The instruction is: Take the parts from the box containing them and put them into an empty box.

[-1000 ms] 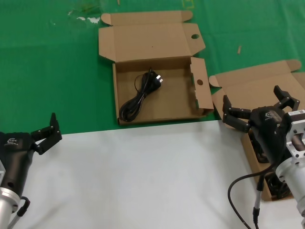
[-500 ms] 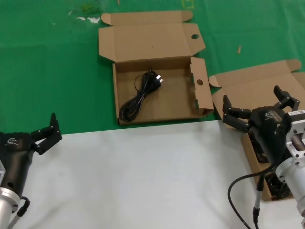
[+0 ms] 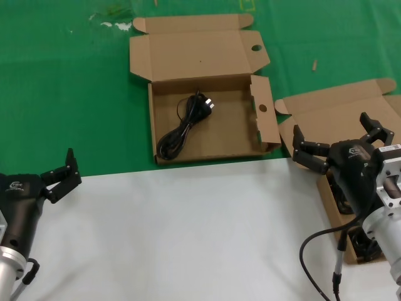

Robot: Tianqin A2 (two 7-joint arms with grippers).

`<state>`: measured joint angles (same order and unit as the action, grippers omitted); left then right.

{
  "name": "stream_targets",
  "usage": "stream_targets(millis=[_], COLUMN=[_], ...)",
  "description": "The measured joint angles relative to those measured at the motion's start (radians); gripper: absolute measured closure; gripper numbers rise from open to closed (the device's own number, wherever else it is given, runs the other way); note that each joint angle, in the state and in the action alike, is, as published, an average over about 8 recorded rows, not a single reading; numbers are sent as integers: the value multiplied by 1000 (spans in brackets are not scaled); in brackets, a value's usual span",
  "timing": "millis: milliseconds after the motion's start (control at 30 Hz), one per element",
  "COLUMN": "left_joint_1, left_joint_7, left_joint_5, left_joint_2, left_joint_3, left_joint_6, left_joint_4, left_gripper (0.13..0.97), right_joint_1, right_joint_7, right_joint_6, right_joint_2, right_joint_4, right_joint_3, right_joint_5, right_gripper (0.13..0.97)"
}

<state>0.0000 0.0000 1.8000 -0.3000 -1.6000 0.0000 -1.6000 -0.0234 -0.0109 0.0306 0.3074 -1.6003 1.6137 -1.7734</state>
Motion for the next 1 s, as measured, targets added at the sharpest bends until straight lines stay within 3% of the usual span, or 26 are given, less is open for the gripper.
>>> stream_targets(millis=[1000], left_joint_1=[0], left_joint_7=[0], left_joint_5=[0], left_joint_2=[0], left_joint_3=[0], left_joint_6=[0], left_joint_4=[0], left_gripper=[132], right_joint_1=[0], right_joint_7=[0], right_joint_6=[0], right_joint_2=[0], right_joint_4=[0], right_joint_3=[0], right_joint_5=[0], right_gripper=[129])
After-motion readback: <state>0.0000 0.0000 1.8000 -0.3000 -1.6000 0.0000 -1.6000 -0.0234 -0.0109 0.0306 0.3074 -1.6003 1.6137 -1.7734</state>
